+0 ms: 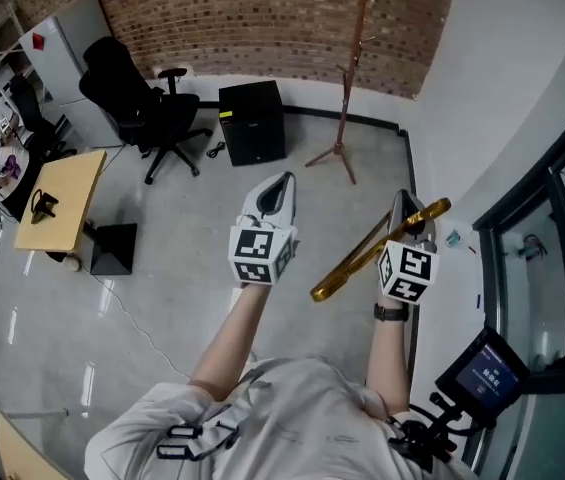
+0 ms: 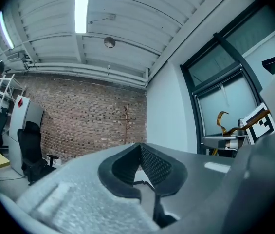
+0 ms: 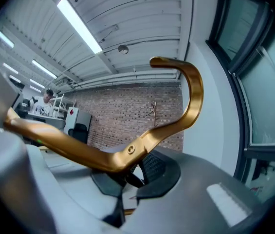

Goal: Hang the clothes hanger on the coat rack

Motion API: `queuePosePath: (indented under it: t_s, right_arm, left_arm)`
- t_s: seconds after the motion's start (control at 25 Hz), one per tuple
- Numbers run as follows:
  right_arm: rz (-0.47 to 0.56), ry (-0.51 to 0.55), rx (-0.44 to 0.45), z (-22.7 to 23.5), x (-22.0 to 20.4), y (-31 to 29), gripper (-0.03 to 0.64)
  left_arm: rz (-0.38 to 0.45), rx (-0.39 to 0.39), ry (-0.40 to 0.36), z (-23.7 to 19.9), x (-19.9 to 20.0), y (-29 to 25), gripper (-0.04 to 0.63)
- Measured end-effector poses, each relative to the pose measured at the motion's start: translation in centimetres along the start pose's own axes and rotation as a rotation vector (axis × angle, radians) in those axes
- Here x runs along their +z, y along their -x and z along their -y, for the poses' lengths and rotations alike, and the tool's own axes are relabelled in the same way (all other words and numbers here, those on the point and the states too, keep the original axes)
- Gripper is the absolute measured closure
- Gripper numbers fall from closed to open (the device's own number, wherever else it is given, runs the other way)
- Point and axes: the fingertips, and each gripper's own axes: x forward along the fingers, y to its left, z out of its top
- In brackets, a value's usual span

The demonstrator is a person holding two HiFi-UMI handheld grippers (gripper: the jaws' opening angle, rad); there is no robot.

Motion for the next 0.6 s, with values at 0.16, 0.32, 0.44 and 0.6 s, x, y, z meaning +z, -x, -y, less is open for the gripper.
queuePosePath:
  t_s: [0.16,0.32,0.44,0.6]
  right_arm:
    - [0.012,0.121,-0.036,1.3,0.3,-0.8,0.614]
    - [0.004,0.025,0.019,-0.2,-1.2,-1.7,0.614]
    - [-0.036,0.005,0.059,-2.4,-2.8,-3.0,0.614]
    - [-0.041,-0.004,0.055,-4.6,-2.7,-6.0,0.618]
  left_arm:
    - [-0.027,-0.011,-0.037,1.9,-1.3,-0.8,0.597]
    - [-0.073,-0.002,-0.041,1.9,-1.9,0.4,0.597]
    - [-0.092,0.012,-0.042,0.3,-2.9,0.6,0.595]
    - [-0.086,0.017,-0.015,-3.8,-3.5,-0.9,0.595]
